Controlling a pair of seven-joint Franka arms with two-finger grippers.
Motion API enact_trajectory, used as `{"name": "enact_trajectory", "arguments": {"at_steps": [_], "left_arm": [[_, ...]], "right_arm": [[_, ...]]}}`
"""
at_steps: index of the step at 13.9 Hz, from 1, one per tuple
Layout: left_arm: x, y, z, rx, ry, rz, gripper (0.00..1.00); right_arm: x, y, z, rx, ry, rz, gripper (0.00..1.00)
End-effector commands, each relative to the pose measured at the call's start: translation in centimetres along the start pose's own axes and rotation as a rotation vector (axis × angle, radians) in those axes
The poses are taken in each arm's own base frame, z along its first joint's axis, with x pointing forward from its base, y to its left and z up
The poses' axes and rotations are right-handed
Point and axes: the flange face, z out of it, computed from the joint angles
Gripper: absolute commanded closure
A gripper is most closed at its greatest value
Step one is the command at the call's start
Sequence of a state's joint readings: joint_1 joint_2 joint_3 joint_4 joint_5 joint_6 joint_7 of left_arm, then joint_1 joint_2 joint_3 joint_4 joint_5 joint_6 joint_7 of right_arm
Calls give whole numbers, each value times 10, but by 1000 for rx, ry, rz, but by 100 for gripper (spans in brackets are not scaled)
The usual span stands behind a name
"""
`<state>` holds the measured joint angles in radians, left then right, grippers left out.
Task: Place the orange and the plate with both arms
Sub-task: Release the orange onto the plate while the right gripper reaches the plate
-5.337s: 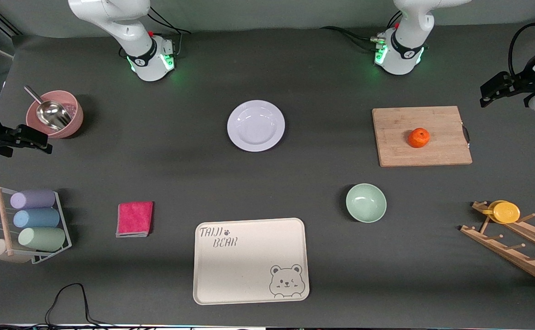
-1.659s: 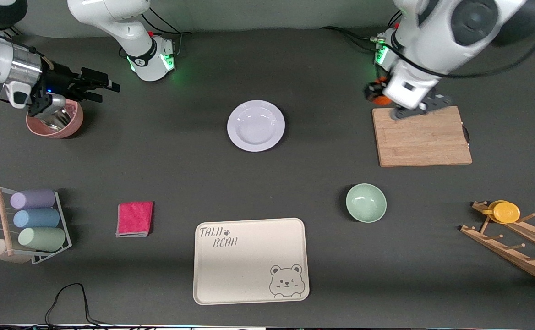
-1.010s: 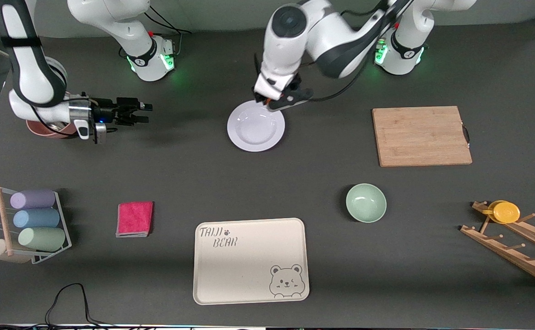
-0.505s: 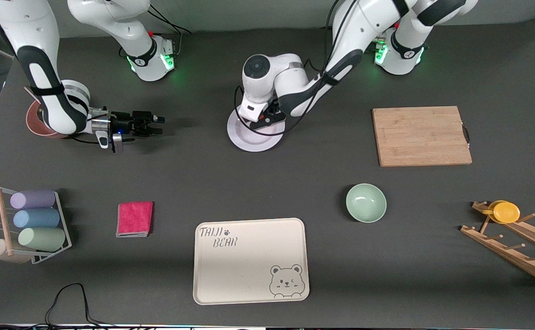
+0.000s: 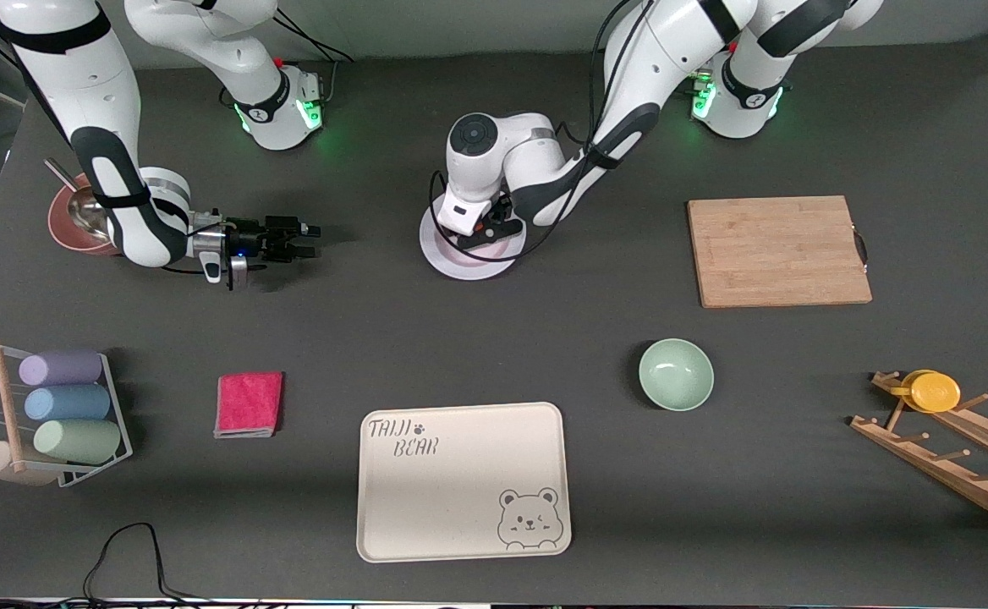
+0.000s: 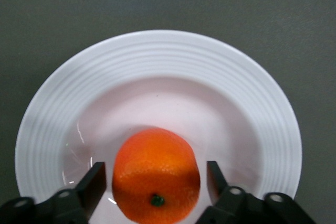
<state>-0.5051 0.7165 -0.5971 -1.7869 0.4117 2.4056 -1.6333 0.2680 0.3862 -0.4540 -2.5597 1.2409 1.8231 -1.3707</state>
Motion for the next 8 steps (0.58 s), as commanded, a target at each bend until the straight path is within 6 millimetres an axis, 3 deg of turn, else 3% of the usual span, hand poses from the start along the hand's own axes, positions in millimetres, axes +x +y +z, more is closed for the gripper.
{"name": "enact_trajectory", "arguments": {"at_steps": [1,4,5,7,8], "left_arm": [[7,-1,-22,36,53,7,0],[40,-12,-73,81,39,5,0],[58,-18,-100,86,3,16,0],[100,-39,-153,105,-81,56,0],[121,-49,-182,99,-99,60,0]], "right_arm": [[4,4,1,0,17,-30,0],[3,5,1,0,14,-27,1],[2,6,1,3,12,-23,10],[4,8,2,2,9,-24,41],[5,8,2,2,8,-25,51]]}}
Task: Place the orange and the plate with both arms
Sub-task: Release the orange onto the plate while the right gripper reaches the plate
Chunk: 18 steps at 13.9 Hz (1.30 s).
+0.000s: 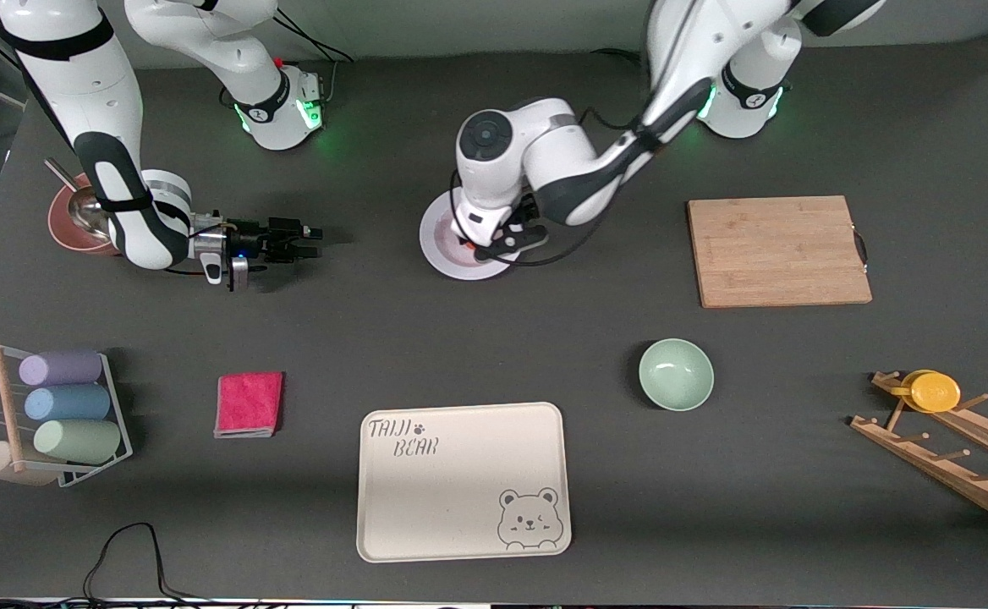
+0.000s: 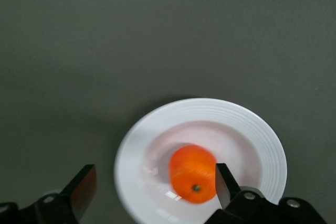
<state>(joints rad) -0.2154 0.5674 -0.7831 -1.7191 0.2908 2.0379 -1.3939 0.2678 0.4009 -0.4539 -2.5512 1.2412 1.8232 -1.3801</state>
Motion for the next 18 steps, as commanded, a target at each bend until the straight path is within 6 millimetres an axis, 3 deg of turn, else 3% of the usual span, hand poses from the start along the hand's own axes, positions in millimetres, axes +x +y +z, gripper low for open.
{"name": "enact_trajectory", "arguments": {"at_steps": [1,2,4,6,9,12,13,15,18], "left_arm": [[50,-46,-71,1,-48,41,0],[68,-63,-84,9,-58,43,0],[101,-104,-129,1,-59,40,0],[133,-150,-156,31,-47,52,0],[187,-234,-187,60,-40,114,0],[235,-321,-205,43,-62,196,0],[244,-347,-211,49,-53,225,0],[249,-376,-226,77,-8,276,0],[263,-424,-234,78,9,335,0]], "right_arm": [[4,4,1,6,12,-23,55],[4,4,2,6,10,-33,57],[3,7,2,4,8,-42,57],[2,11,4,0,1,-50,57],[2,20,7,2,15,-57,57],[3,15,18,21,1,-62,57],[5,11,25,38,12,-63,57],[9,4,43,65,9,-68,57],[15,-11,75,95,25,-73,57]]}}
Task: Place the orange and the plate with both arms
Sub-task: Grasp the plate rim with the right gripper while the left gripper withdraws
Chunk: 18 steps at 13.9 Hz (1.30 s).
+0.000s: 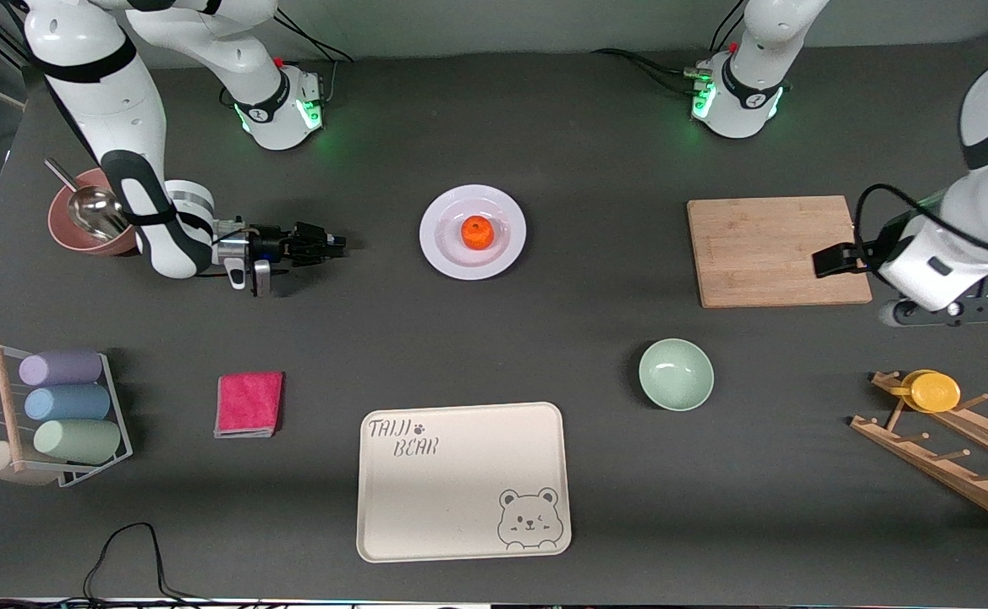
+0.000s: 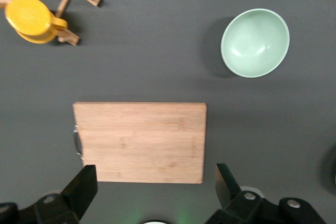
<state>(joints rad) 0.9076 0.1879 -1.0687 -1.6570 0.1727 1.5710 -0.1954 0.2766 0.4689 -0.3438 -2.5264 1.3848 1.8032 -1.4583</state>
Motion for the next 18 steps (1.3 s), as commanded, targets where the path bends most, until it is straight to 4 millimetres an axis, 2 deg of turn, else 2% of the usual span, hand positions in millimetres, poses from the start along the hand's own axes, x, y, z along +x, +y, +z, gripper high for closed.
{"name": "enact_trajectory", "arguments": {"at_steps": [1,3,6,8,10,11,12,14,15,17,18], "left_arm": [[-9,-39,-6,15,33,8,0],[-5,-66,-13,-50,78,-52,0],[-9,-85,-23,-43,81,-90,0],[-14,-95,-47,-41,93,-108,0],[-17,-105,-48,-37,86,-125,0],[-19,-117,-46,-32,75,-147,0],[-21,-115,-48,-16,69,-134,0],[-33,-122,-55,-8,79,-119,0],[-33,-114,-51,-8,73,-108,0],[-42,-105,-47,-4,66,-95,0],[-51,-104,-48,-10,71,-93,0]], "right_arm": [[6,-9,38,27,16,-25,57],[10,-20,67,37,33,-28,57],[15,-35,105,51,57,-36,57],[19,-39,121,56,66,-40,57],[22,-43,136,60,74,-45,57],[24,-45,146,63,77,-43,57],[27,-49,154,69,86,-44,57],[28,-56,170,76,100,-43,57],[27,-55,170,77,100,-42,59],[27,-55,170,75,99,-42,68],[27,-55,170,75,99,-43,76]]}}
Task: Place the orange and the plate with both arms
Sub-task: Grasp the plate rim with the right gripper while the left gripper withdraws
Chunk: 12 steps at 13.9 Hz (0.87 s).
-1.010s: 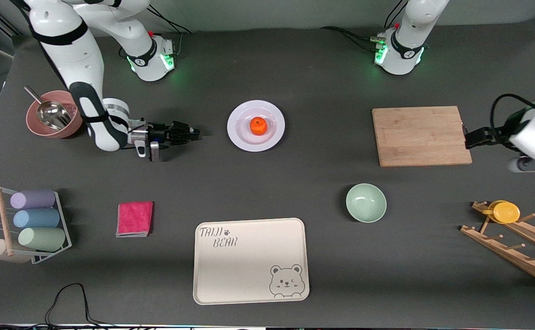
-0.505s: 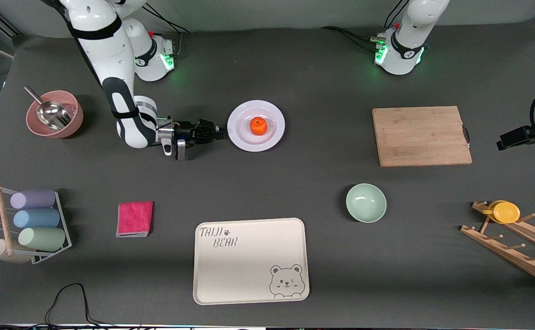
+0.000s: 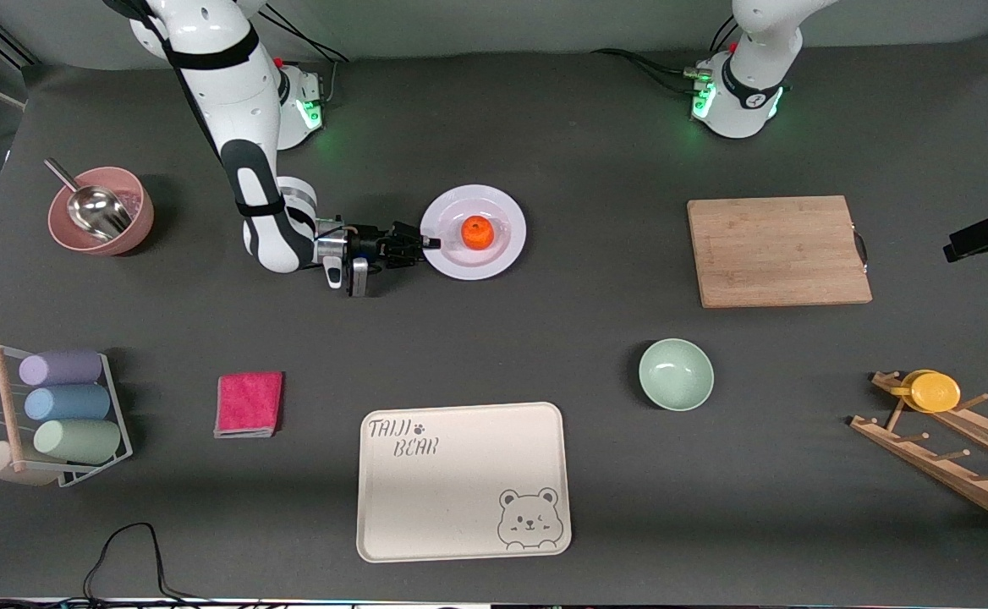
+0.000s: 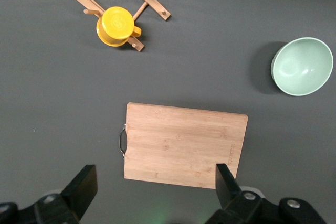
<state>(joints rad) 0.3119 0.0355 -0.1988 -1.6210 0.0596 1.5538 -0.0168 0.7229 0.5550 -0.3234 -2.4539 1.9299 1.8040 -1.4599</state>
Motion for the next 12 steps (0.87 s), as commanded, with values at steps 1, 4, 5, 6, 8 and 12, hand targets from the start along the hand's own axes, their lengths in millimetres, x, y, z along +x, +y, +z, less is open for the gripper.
{"name": "enact_trajectory", "arguments": {"at_steps": [1,4,5,6,8,12], "left_arm": [[-32,8,-8,-24,13,34,0],[-44,42,-3,-28,35,100,0],[-52,41,-2,-39,53,107,0],[-60,37,0,-49,57,116,0],[-63,32,-1,-56,55,135,0],[-64,17,5,-138,37,94,0]], "right_arm": [[3,3,2,0,20,-5,86],[5,-1,2,9,24,-8,100],[7,-2,0,10,28,-8,100],[9,-3,-1,14,33,2,100],[21,-19,-4,39,52,34,100],[58,-82,-22,127,97,109,100]]}}
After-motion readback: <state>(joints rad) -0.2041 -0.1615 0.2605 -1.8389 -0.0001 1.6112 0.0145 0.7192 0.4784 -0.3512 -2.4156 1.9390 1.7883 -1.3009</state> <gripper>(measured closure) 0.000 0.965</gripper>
